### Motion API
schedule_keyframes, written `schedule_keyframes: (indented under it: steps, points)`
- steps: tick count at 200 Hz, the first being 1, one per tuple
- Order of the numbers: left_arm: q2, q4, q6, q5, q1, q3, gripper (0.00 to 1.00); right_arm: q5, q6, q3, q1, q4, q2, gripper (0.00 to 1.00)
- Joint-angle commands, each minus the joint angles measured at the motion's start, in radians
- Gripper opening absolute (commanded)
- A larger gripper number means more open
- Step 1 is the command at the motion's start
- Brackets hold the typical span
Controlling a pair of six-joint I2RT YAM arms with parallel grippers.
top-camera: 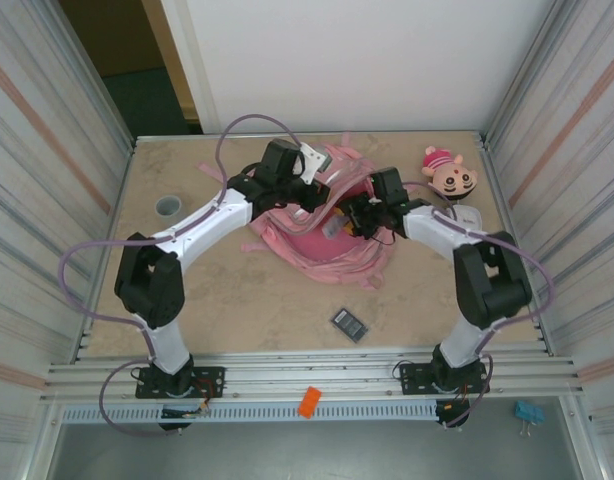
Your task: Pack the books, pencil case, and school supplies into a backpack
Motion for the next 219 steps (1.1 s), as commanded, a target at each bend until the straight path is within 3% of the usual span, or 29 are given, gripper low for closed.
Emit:
schedule_keyframes:
  steps: [1,25,43,70,88,103,121,139,172,189,219]
  points:
    - [-0.092,0.118,-0.029,0.018,0.013,0.004,0.0,0.007,0.089,0.078,0.024,0.075,0.069,0.49]
    - [-0.101,0.116,-0.025,0.007,0.018,-0.005,0.0,0.019,0.091,0.071,0.022,0.074,0.066,0.65]
    - [-0.106,0.118,-0.024,0.001,0.018,-0.023,0.0,0.031,0.086,0.019,0.008,0.068,0.014,0.7]
    - [-0.106,0.109,-0.007,0.011,0.016,-0.054,0.0,0.04,0.041,-0.08,-0.031,0.019,-0.106,0.7]
    - [-0.099,0.075,0.029,0.011,0.009,-0.066,0.0,0.07,-0.069,-0.116,-0.061,-0.098,-0.222,0.7]
    - [-0.09,0.038,0.045,0.019,0.006,-0.067,0.14,0.109,-0.178,-0.126,-0.083,-0.215,-0.324,0.7]
    - [-0.086,-0.014,0.058,0.017,0.006,-0.061,0.49,0.156,-0.344,-0.134,-0.109,-0.341,-0.439,0.7]
    - [-0.105,-0.032,0.048,0.0,0.015,-0.081,0.65,0.189,-0.502,-0.148,-0.116,-0.38,-0.536,0.69]
    - [-0.188,0.025,-0.056,-0.002,0.09,-0.215,0.73,0.271,-1.037,-0.083,0.047,-0.406,-0.585,0.7]
    - [-0.23,0.028,-0.096,-0.02,0.14,-0.279,0.73,0.306,-1.305,-0.013,0.145,-0.486,-0.508,0.71]
    - [-0.292,-0.032,-0.116,-0.069,0.212,-0.354,0.74,0.42,-1.646,0.07,0.287,-0.606,-0.329,0.77]
